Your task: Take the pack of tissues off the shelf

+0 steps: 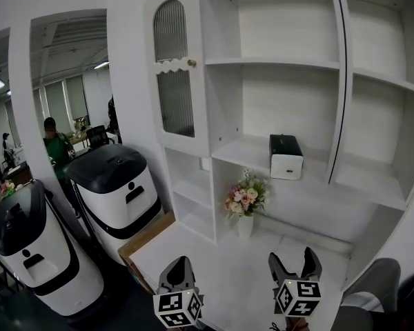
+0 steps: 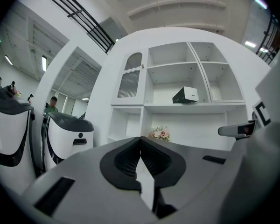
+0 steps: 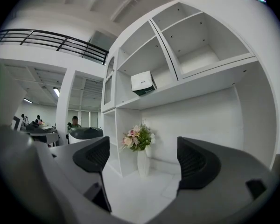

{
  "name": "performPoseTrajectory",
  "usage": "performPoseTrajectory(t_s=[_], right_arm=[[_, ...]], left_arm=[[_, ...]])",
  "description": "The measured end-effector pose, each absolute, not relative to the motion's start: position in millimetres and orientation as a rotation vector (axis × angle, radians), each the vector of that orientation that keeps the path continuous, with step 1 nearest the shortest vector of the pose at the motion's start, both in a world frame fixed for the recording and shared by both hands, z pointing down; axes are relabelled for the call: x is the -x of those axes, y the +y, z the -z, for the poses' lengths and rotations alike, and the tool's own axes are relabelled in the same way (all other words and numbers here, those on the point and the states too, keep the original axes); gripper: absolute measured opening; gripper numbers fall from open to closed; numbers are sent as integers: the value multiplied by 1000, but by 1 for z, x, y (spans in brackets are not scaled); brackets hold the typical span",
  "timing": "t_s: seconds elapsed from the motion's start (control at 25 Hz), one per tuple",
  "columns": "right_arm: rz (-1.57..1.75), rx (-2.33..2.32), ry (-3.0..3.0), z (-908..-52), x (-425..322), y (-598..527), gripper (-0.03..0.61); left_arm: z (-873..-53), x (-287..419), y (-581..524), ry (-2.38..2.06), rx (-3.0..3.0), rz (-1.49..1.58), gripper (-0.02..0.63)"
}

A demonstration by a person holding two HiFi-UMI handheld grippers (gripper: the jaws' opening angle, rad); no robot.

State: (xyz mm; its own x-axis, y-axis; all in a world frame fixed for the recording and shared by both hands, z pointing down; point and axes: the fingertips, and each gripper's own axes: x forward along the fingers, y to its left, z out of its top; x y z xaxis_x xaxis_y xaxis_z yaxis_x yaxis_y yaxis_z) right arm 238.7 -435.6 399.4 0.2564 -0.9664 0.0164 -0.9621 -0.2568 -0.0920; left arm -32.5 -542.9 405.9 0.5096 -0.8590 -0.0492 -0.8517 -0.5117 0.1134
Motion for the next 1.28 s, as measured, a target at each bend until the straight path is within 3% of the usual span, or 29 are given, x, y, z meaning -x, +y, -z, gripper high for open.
performPoseTrajectory(t_s=[0.44, 1.28], right_arm=[[-116, 2522, 1994, -364, -244, -445, 457], [-933, 2824, 2231, -273, -253, -482, 482]], left_arm=[[-419, 43, -542, -1513, -2594, 191, 18], [-434, 72, -540, -1580, -2485, 204, 18]])
